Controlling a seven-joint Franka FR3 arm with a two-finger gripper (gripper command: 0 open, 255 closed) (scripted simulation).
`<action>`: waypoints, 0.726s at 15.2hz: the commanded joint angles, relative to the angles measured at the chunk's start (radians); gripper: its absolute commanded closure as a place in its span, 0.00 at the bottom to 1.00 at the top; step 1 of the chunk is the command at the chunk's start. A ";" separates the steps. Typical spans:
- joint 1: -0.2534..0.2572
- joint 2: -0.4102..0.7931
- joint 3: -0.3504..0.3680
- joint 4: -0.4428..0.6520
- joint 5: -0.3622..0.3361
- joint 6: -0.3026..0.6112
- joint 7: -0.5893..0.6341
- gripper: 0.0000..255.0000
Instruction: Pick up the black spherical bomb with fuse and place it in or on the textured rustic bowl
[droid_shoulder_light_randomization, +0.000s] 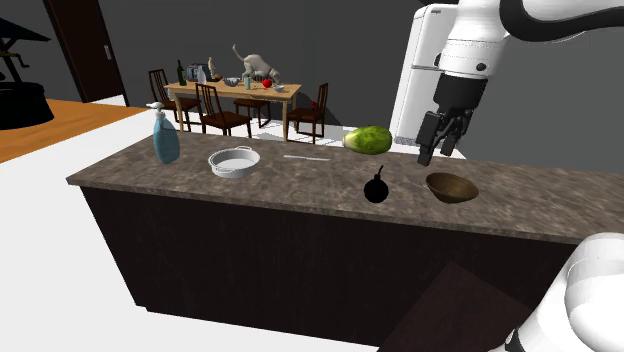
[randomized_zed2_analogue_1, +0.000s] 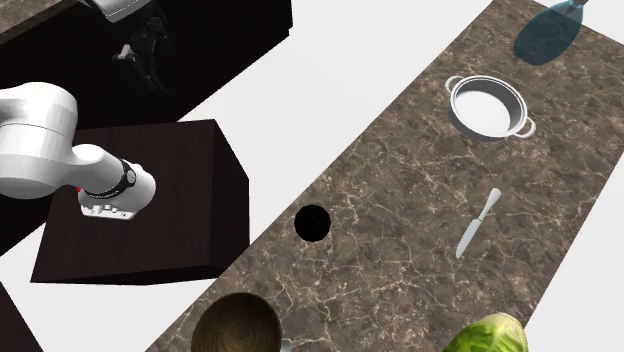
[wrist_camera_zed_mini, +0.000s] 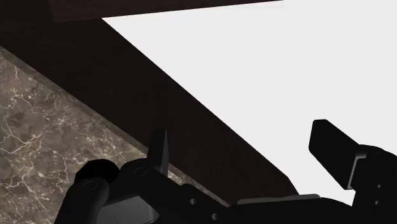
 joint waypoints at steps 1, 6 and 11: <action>0.000 0.000 0.000 0.000 0.000 0.000 0.000 0.00; -0.035 0.114 -0.059 -0.012 -0.026 0.126 -0.044 0.00; -0.066 0.250 -0.116 0.006 -0.040 0.243 -0.088 0.00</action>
